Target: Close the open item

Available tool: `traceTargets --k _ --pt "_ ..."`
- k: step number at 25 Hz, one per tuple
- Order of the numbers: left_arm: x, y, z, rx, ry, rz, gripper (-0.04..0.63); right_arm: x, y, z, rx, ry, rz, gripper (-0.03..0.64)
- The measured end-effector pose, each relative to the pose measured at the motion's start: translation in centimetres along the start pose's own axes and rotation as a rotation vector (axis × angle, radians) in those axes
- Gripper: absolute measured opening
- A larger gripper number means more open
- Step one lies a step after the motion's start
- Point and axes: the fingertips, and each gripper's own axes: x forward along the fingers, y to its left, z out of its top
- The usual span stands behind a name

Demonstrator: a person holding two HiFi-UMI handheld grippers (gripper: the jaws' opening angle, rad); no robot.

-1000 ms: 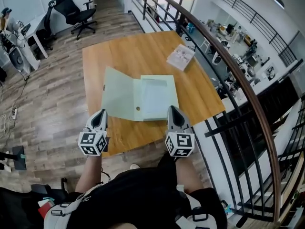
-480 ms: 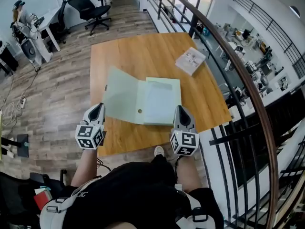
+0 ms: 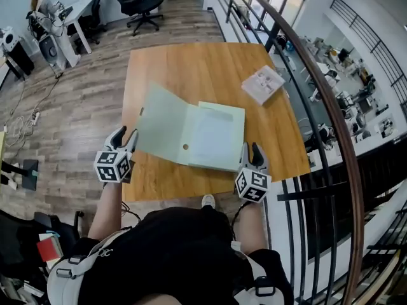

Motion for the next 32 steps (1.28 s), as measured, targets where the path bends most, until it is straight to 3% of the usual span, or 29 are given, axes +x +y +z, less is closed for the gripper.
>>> traceTargets --k 6,15,18,25,29,32 --pt "0.8 3.0 -4.5 -0.034 0.118 0.073 0.169 1.7 -2.8 -3.7 0.042 0.069 -0.028 0.092" --pt "2.4 2.8 -11.7 -0.155 0.276 0.037 0.169 2.8 -4.2 -12.5 0.078 0.279 -0.027 0.092" --pt "3.1 2.8 -12.9 -0.256 0.262 0.013 0.167 3.0 -3.9 -14.9 0.114 0.341 -0.013 0.092" --pt "4.9 2.6 -13.5 -0.595 0.139 -0.089 0.167 4.1 -3.8 -18.9 0.157 0.436 -0.016 0.094" --pt "5.6 2.5 -13.7 -0.647 0.13 -0.108 0.159 4.3 -4.4 -18.9 0.169 0.429 -0.024 0.14" --pt "5.9 2.0 -13.8 -0.63 0.139 -0.115 0.043 4.5 -4.5 -19.2 0.215 0.43 0.004 0.149"
